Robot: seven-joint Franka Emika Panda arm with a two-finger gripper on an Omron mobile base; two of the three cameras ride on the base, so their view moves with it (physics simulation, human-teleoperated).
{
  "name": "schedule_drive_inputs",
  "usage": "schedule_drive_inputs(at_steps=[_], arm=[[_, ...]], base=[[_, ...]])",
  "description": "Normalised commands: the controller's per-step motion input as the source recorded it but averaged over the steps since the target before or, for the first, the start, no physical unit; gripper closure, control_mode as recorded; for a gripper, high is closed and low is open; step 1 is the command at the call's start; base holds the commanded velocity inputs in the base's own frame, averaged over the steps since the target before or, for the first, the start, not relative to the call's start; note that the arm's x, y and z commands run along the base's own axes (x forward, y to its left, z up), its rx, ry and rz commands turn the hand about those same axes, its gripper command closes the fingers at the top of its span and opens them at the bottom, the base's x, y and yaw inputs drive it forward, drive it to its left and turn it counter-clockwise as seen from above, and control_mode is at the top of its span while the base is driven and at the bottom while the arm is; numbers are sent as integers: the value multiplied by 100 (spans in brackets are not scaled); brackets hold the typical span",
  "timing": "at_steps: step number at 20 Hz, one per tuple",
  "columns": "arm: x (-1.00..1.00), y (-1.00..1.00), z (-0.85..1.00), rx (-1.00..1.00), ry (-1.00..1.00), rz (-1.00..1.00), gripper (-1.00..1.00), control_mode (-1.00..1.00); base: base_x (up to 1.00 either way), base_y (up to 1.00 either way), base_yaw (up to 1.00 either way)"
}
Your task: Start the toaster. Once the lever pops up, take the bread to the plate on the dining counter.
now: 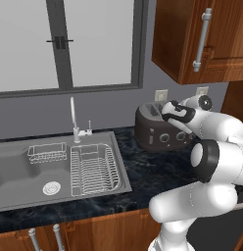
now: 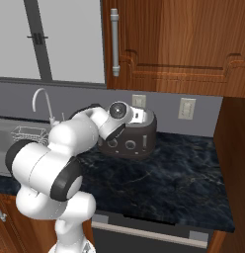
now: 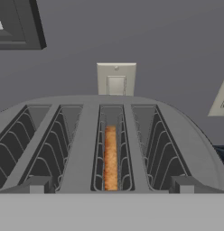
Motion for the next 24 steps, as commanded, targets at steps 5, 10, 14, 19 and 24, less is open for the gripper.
schedule_drive_inputs(at_steps=[5,10,14,19,24], arm=[[0,0,0,0,0,0,-100,-100],[0,0,0,0,0,0,-100,-100],[0,0,0,0,0,0,-100,-100],[0,0,0,0,0,0,-100,-100],[0,0,0,0,0,0,-100,-100]], base=[[0,0,0],[0,0,0],[0,0,0],[0,0,0],[0,0,0]])
